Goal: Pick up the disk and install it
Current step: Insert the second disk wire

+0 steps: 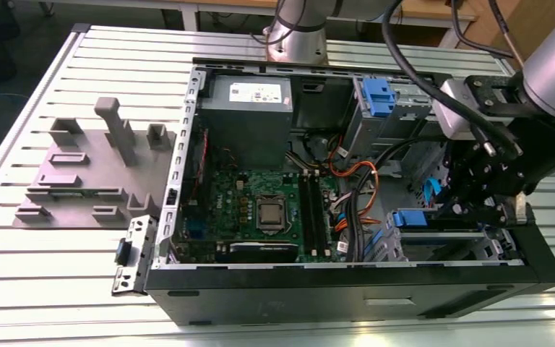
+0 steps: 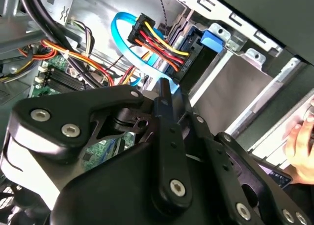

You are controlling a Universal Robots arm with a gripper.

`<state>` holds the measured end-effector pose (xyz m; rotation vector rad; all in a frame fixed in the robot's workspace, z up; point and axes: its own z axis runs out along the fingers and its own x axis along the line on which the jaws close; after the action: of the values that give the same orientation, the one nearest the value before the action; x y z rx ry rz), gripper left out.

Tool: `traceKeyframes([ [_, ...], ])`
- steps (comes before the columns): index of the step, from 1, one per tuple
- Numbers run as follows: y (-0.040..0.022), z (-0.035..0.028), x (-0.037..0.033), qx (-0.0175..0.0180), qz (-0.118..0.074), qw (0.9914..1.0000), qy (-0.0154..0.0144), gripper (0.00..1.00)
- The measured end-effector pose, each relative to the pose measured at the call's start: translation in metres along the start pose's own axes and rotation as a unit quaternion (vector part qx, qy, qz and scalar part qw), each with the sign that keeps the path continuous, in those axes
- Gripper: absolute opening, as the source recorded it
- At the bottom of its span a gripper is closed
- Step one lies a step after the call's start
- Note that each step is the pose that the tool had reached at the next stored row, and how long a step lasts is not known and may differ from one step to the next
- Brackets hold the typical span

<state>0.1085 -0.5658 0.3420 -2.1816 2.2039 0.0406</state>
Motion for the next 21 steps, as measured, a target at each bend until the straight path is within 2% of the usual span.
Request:
traceKeyframes([
  [2, -0.0001, -0.0038, -0.0003, -0.0002, 0.000, 1.00000, -0.0001, 0.24],
  [5, -0.0001, -0.0041, -0.0003, -0.0003, 0.000, 1.00000, -0.0002, 0.22],
  [6, -0.0001, -0.0042, -0.0003, -0.0003, 0.000, 1.00000, -0.0002, 0.16],
  [7, -0.0001, -0.0041, -0.0003, -0.0003, 0.000, 1.00000, -0.0002, 0.16],
  [8, -0.0001, -0.0042, -0.0003, -0.0003, 0.000, 1.00000, -0.0002, 0.11],
  [21, -0.0001, -0.0042, -0.0003, -0.0004, 0.000, 1.00000, -0.0001, 0.11],
])
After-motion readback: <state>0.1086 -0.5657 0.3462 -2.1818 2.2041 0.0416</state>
